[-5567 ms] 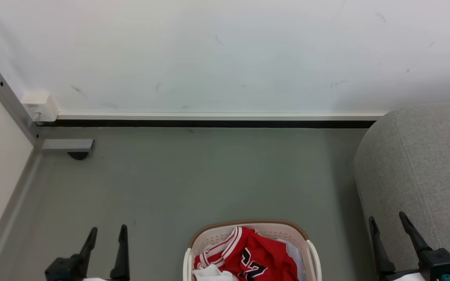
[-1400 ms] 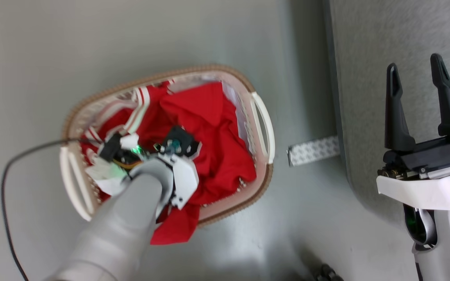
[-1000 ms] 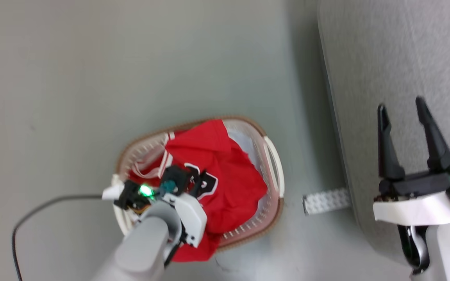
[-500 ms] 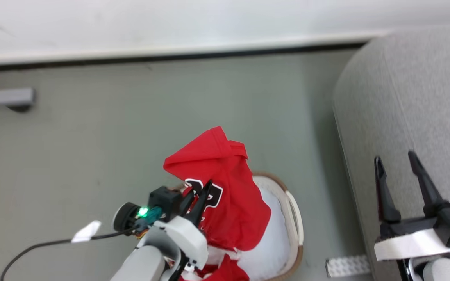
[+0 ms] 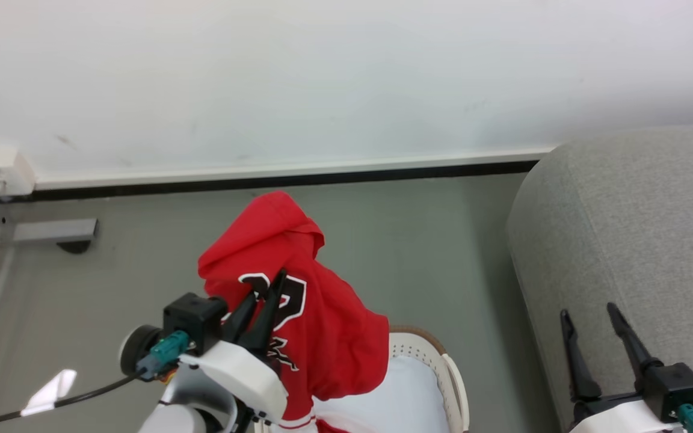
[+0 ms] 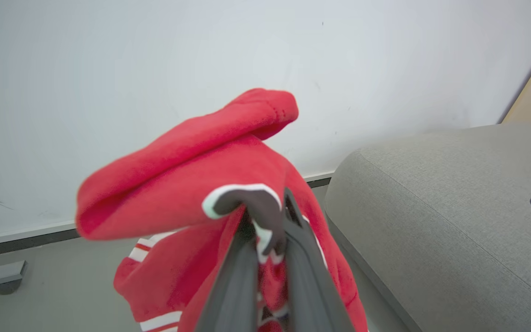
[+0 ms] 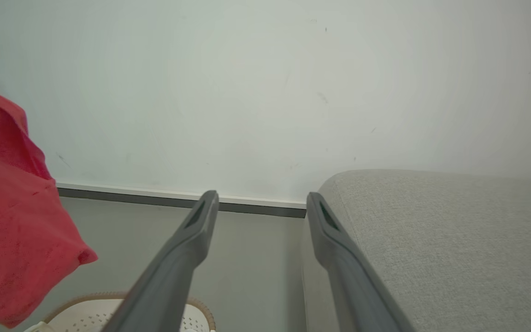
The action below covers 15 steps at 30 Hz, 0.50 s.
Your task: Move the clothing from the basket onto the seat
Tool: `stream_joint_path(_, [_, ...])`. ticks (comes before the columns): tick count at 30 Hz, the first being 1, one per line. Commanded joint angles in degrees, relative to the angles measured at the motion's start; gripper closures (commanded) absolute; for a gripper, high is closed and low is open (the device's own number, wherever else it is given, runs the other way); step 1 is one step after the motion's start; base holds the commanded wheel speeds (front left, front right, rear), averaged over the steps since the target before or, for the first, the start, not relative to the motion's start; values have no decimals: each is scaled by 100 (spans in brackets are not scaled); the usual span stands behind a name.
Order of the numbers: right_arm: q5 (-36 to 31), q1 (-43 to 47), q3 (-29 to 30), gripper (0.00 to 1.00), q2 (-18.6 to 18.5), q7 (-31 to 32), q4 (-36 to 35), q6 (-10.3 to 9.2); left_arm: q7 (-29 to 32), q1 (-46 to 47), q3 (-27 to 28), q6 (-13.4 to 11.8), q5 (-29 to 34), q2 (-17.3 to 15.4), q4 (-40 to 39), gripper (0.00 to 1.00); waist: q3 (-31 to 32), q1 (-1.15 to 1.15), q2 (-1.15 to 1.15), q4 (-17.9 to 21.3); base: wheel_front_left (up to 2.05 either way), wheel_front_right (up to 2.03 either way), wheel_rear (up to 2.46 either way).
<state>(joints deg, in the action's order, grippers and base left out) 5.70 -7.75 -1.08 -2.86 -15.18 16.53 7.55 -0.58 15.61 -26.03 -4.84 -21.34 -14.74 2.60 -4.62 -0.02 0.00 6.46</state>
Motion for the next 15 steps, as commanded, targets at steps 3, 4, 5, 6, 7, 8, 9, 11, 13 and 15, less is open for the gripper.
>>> stream_joint_path(3, [109, 9, -194, 0, -8, 4, 186, -12, 156, -123, 105, -105, -27, -163, -364, 100, 168, 2, 0, 72, 0, 0, 0])
stream_joint_path(4, [126, -21, -264, 0, -8, 4, 194, -12, 200, -131, 117, -124, -35, -185, -439, 100, 179, 2, 0, 69, 0, 0, 0])
stream_joint_path(5, [133, -47, -356, 0, -7, 4, 186, -12, 231, -129, 134, -137, -37, -202, -502, 100, 184, 2, 0, 64, 0, 0, 0])
stream_joint_path(6, [164, -69, -463, 0, -5, 4, 183, -12, 257, -122, 146, -157, -35, -221, -550, 100, 183, 2, 0, 59, 0, 0, 0])
stream_joint_path(7, [175, -106, -624, 0, -20, 4, 175, -12, 290, -113, 156, -164, -38, -232, -609, 100, 176, 2, 0, 55, 0, 0, 0])
stream_joint_path(8, [233, -160, -820, 0, -40, 4, 159, -12, 308, -99, 163, -180, -40, -241, -653, 100, 165, 2, 0, 49, 0, 0, 0])
stream_joint_path(9, [283, -219, -1025, 0, -70, 4, 130, -12, 337, -80, 162, -189, -40, -248, -691, 100, 155, 2, 0, 42, 0, 0, 0])
stream_joint_path(11, [363, -339, -1495, 0, -167, 4, 85, -12, 360, -42, 145, -206, -34, -244, -752, 100, 145, 2, 0, 26, 0, 0, 0])
stream_joint_path(13, [492, -483, -2045, 0, -231, 4, 68, -12, 382, -17, 95, -207, -21, -212, -780, 100, 146, 2, 0, 8, 0, 0, 0])
stream_joint_path(15, [652, -697, -2562, 0, -298, 4, 67, -12, 387, 2, 47, -207, -4, -173, -784, 100, 153, 2, 0, -9, 0, 0, 0])
